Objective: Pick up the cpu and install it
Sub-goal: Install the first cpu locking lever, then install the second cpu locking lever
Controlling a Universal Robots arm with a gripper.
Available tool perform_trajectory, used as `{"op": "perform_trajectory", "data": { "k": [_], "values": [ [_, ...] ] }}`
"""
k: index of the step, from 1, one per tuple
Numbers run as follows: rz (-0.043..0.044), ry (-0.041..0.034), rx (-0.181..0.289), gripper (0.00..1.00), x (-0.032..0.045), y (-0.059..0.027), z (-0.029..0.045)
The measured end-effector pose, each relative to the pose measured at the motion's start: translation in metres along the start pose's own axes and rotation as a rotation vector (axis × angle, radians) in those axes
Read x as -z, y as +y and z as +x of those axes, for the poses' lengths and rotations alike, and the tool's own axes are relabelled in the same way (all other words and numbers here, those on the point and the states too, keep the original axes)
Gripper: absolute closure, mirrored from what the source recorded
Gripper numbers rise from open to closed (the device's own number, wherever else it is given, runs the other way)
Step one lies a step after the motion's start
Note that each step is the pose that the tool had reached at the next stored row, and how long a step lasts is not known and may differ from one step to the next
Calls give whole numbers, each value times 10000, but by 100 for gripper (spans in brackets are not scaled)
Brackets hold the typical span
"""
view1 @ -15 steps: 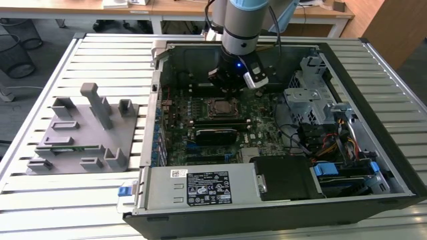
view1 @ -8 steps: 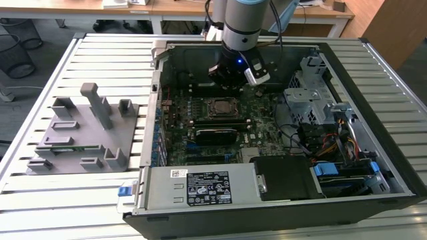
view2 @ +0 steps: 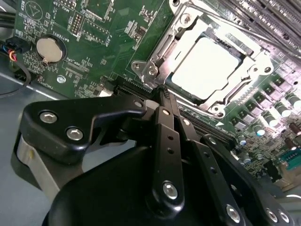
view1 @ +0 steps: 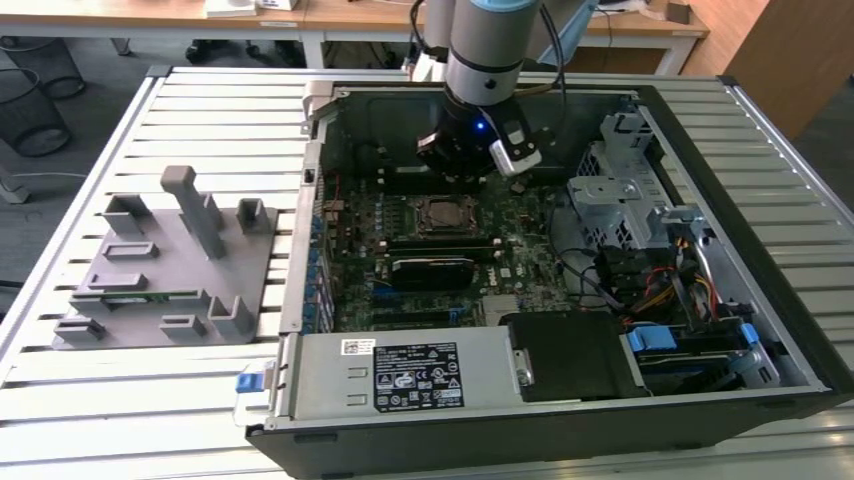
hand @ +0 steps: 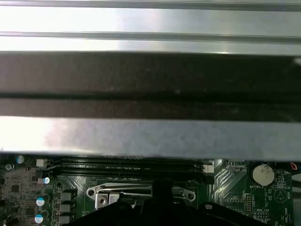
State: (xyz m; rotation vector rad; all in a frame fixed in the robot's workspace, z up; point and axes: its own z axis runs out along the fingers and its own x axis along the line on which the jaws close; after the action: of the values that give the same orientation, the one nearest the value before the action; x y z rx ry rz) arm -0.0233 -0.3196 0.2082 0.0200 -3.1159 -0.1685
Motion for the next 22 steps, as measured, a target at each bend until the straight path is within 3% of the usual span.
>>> {"op": "perform_trajectory", "data": {
  "k": [13, 22],
  "values": [
    [0, 0, 1, 89, 4, -39, -6],
    [1, 0, 0, 89, 12, -110, -17]
  ]
}}
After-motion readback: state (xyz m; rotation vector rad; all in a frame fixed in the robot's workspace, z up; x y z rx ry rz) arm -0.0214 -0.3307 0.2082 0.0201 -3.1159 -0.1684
